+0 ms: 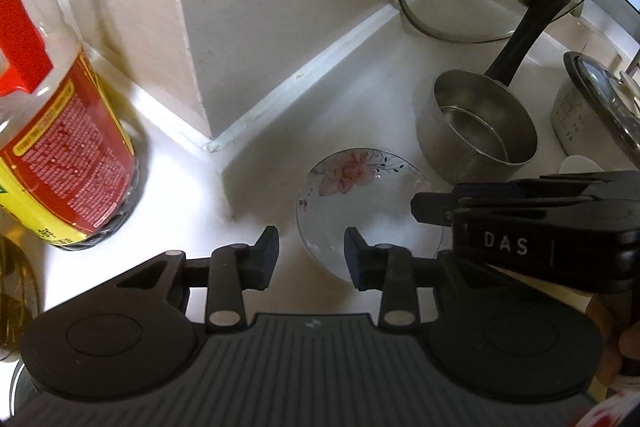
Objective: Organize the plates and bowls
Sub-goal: 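Move the right gripper to the small floral saucer and grasp its rim, then carry the floral saucer with the right gripper onto the green plate and release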
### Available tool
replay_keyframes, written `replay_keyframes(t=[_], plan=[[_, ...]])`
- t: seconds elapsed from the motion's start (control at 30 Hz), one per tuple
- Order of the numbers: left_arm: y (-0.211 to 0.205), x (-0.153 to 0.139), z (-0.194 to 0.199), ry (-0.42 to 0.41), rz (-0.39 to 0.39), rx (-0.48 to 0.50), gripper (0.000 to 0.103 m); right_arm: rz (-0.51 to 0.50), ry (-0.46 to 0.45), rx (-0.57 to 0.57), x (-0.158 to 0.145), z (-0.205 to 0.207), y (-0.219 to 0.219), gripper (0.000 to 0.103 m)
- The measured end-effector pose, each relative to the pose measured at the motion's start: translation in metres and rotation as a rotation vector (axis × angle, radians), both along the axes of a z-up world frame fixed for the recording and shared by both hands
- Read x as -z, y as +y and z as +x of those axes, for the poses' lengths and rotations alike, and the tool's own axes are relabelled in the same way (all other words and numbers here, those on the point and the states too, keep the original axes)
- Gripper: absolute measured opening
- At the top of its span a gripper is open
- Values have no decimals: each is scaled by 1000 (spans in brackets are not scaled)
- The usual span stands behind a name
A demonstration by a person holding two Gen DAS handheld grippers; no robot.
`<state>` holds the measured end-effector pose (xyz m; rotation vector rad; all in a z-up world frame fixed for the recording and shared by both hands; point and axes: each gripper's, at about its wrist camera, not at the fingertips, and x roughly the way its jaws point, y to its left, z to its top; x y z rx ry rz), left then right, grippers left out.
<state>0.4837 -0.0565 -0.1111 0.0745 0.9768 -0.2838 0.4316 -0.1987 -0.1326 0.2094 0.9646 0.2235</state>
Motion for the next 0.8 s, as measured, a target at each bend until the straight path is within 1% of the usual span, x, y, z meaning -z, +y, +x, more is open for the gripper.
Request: replay_keyframes(t=[0.1, 0.17, 0.3, 0.43, 0.6, 0.8], plan=[[0, 6, 4, 12, -3, -5, 30, -7, 22, -10, 5, 6, 2, 32], [-1, 9, 7, 23, -8, -7, 26, -15, 33, -13, 9, 9, 4, 30], [-3, 15, 13, 35, -16, -6, 24, -10, 50, -15, 13, 14, 6, 24], [-4, 22, 18, 47, -23, -10, 17, -9, 60, -13, 16, 19, 8, 18], [-3, 23, 21, 39, -30, -18, 17, -3, 58, 1, 17, 22, 8, 15], [1, 22, 17, 32, -38, -27, 13, 17, 50, 9, 19, 20, 4, 12]])
